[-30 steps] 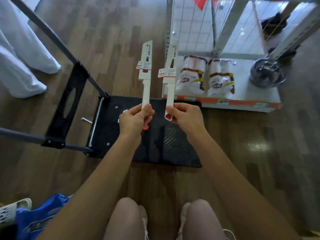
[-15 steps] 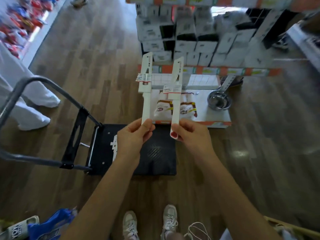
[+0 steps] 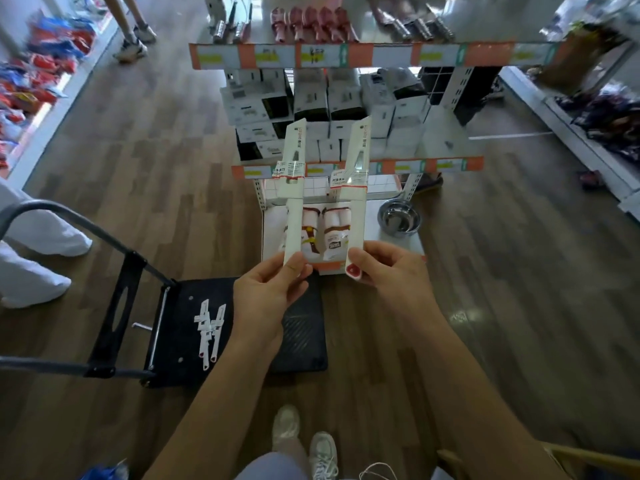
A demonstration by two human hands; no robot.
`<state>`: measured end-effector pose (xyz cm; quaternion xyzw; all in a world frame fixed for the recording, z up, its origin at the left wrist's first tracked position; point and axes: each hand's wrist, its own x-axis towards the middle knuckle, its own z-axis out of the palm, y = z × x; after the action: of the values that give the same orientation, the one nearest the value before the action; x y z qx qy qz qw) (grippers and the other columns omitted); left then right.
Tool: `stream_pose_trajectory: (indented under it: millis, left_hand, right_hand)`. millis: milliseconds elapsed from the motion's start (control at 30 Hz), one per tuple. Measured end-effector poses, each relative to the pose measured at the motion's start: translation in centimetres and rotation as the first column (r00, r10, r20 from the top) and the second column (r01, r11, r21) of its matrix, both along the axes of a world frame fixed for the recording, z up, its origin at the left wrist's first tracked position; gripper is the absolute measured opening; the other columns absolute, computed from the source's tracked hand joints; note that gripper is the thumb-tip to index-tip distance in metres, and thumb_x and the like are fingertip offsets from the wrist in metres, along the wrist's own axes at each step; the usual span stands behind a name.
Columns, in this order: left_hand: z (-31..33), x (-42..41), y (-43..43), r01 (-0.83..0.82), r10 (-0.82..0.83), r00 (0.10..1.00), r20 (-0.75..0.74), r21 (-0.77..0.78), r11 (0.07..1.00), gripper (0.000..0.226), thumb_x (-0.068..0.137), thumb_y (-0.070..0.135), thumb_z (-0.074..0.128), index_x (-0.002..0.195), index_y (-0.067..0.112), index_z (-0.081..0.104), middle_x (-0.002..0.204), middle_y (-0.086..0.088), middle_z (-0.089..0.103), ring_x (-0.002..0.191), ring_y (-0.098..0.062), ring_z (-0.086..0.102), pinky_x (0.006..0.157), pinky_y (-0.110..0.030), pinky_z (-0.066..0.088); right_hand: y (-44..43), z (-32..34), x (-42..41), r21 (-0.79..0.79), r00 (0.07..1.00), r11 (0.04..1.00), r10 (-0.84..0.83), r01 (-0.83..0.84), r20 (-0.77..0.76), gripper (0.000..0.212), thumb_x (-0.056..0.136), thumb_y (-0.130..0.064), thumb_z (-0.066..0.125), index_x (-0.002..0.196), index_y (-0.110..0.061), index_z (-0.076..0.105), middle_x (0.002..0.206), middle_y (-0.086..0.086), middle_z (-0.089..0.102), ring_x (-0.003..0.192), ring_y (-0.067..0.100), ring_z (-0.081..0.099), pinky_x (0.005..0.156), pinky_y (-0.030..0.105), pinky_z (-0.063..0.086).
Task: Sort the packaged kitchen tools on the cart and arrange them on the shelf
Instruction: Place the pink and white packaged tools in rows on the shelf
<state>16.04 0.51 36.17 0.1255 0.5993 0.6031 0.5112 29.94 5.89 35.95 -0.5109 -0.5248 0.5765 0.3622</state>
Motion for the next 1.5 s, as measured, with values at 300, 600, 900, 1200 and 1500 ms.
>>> stream_pose_trajectory:
  millis: [300, 600, 900, 1200, 1500]
  left_hand:
    - [1.3, 0.1, 7.3, 0.124, -0.126, 0.992, 0.032, 0.066, 0.990, 0.011, 0.083, 0.014, 0.061, 0.092, 0.014, 0.067, 0.082, 0.002, 0.071, 0.067, 0.000, 0.069, 0.053, -0.012, 0.053]
    - [2.2, 1.3, 18.5, 0.243, -0.241, 0.970, -0.027, 0.124, 0.962, 0.026, 0.082, 0.019, 0.063, 0.104, 0.003, 0.067, 0.076, 0.001, 0.070, 0.071, -0.006, 0.066, 0.056, -0.016, 0.051]
    - [2.0, 5.5, 28.0, 0.283, -0.272, 0.958, -0.092, 0.146, 0.948, 0.027, 0.084, 0.018, 0.061, 0.105, 0.001, 0.065, 0.078, 0.001, 0.069, 0.067, -0.001, 0.067, 0.059, -0.013, 0.053]
    - [2.6, 13.5, 39.6, 0.145, -0.139, 0.989, -0.054, 0.144, 0.979, 0.022, 0.083, 0.019, 0.062, 0.099, 0.006, 0.067, 0.066, 0.008, 0.071, 0.066, 0.001, 0.068, 0.056, -0.009, 0.051]
    - [3.7, 18.9, 48.5, 0.005, -0.005, 1.000, 0.002, 0.124, 0.992, 0.024, 0.082, 0.021, 0.061, 0.101, 0.007, 0.064, 0.071, 0.007, 0.072, 0.066, 0.001, 0.068, 0.059, -0.010, 0.053]
  right_hand:
    - [6.2, 1.8, 0.8, 0.041, 0.993, 0.993, -0.113, 0.112, 0.016, 0.015, 0.085, -0.020, 0.063, 0.077, -0.032, 0.063, 0.078, -0.013, 0.068, 0.080, 0.010, 0.069, 0.077, 0.026, 0.056]
    - [15.4, 3.7, 2.0, 0.055, 0.961, 0.960, -0.276, 0.276, 0.004, 0.010, 0.085, -0.016, 0.064, 0.077, -0.023, 0.066, 0.068, -0.009, 0.066, 0.058, 0.005, 0.063, 0.056, 0.010, 0.053]
    - [25.4, 3.9, 6.0, 0.027, 0.951, 0.951, -0.310, 0.309, 0.017, 0.008, 0.086, -0.018, 0.061, 0.089, -0.015, 0.068, 0.078, -0.001, 0.067, 0.083, 0.017, 0.065, 0.082, 0.032, 0.054]
    - [39.6, 4.1, 13.6, 0.091, 0.977, 0.980, -0.186, 0.177, 0.108, 0.009, 0.085, -0.015, 0.064, 0.087, -0.009, 0.070, 0.067, 0.000, 0.066, 0.049, -0.003, 0.058, 0.049, 0.008, 0.045]
    - [52.5, 5.5, 17.0, 0.081, 0.967, 0.994, -0.087, 0.069, 0.239, 0.011, 0.085, -0.023, 0.065, 0.087, -0.014, 0.070, 0.065, -0.001, 0.065, 0.056, 0.007, 0.056, 0.062, 0.018, 0.049]
